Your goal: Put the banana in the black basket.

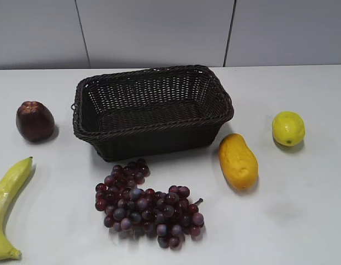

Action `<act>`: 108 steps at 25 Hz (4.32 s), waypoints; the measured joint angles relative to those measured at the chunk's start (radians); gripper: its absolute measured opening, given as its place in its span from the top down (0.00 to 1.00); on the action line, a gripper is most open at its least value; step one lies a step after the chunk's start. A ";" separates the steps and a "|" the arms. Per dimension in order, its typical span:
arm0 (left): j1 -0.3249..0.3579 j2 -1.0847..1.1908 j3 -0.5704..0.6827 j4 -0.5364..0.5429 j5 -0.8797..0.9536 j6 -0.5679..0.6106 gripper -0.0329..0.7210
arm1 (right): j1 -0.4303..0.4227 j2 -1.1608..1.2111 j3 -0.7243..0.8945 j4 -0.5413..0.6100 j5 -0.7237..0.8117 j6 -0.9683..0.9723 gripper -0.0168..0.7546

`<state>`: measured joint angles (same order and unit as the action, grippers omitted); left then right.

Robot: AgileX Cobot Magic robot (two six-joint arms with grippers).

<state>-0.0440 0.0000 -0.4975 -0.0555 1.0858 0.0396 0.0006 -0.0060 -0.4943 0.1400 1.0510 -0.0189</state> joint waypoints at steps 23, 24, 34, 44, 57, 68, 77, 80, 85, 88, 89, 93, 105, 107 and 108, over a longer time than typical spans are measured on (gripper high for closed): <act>-0.001 1.252 -0.219 -0.143 -0.220 0.060 0.16 | 0.000 0.000 0.000 0.000 0.000 0.000 0.22; -0.004 1.283 -0.224 -0.142 -0.235 0.066 0.16 | 0.000 0.000 0.000 0.000 0.000 0.000 0.22; -0.094 1.533 -0.225 -0.079 -0.378 0.127 0.08 | 0.000 0.000 0.000 0.000 0.000 0.000 0.22; -0.098 1.643 -0.226 -0.034 -0.514 0.126 0.08 | 0.000 0.000 0.000 0.000 0.000 0.000 0.22; -0.098 1.750 -0.229 -0.015 -0.558 0.128 0.36 | 0.000 0.000 0.000 0.000 0.000 0.000 0.22; -0.098 1.711 -0.232 -0.045 -0.518 0.126 0.41 | 0.000 0.000 0.000 0.000 0.000 0.000 0.22; -0.098 1.532 -0.319 -0.060 -0.392 0.126 0.41 | 0.000 0.000 0.000 0.000 0.000 0.000 0.22; -0.098 1.466 -0.426 -0.117 -0.381 0.127 0.41 | 0.000 0.000 0.000 0.000 0.000 0.000 0.22; -0.098 1.452 -0.628 -0.266 -0.400 0.127 0.41 | 0.000 0.000 0.000 0.000 0.000 0.000 0.22; -0.106 1.470 -0.687 -0.365 -0.453 0.126 0.41 | 0.000 0.000 0.000 0.000 0.000 0.000 0.22; -0.122 1.486 -0.704 -0.409 -0.501 0.126 0.41 | 0.000 0.000 0.000 0.000 0.000 0.000 0.22; -0.223 1.548 -0.713 -0.460 -0.678 0.126 0.41 | 0.000 0.000 0.000 0.000 0.000 0.000 0.22; -0.434 1.808 -0.714 -0.472 -1.146 0.127 0.41 | 0.000 0.000 0.000 0.000 0.000 0.000 0.22; -0.441 1.849 -0.714 -0.472 -1.154 0.127 0.41 | 0.000 0.000 0.000 0.000 0.000 0.000 0.22; -0.443 1.862 -0.714 -0.472 -1.156 0.127 0.41 | 0.000 0.000 0.000 0.000 0.000 0.000 0.22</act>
<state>-0.4874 1.8616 -1.2114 -0.5272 -0.0701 0.1667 0.0006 -0.0060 -0.4943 0.1400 1.0510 -0.0189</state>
